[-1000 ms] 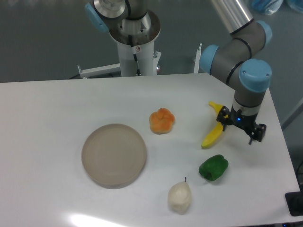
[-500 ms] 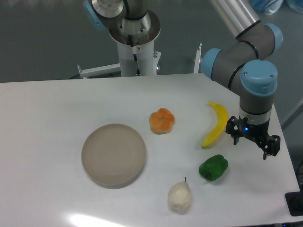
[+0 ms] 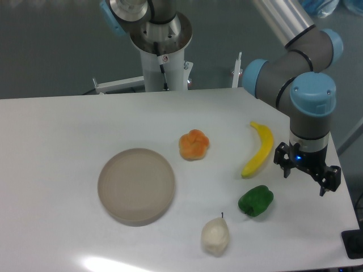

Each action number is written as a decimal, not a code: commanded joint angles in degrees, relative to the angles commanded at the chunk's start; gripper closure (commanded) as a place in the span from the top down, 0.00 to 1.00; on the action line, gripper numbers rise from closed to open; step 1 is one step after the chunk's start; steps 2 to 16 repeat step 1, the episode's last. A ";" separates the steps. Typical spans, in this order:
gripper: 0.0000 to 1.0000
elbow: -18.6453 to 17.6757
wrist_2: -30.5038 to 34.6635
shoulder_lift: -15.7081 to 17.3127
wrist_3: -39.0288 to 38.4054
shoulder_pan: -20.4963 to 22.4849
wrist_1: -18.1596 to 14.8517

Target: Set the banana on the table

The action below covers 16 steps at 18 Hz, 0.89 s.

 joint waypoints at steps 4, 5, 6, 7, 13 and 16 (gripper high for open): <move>1.00 0.27 0.00 -0.09 0.00 0.00 0.00; 1.00 0.27 0.00 -0.09 0.00 0.00 0.00; 1.00 0.27 0.00 -0.09 0.00 0.00 0.00; 1.00 0.27 0.00 -0.09 0.00 0.00 0.00; 1.00 0.27 0.00 -0.09 0.00 0.00 0.00; 1.00 0.27 0.00 -0.09 0.00 0.00 0.00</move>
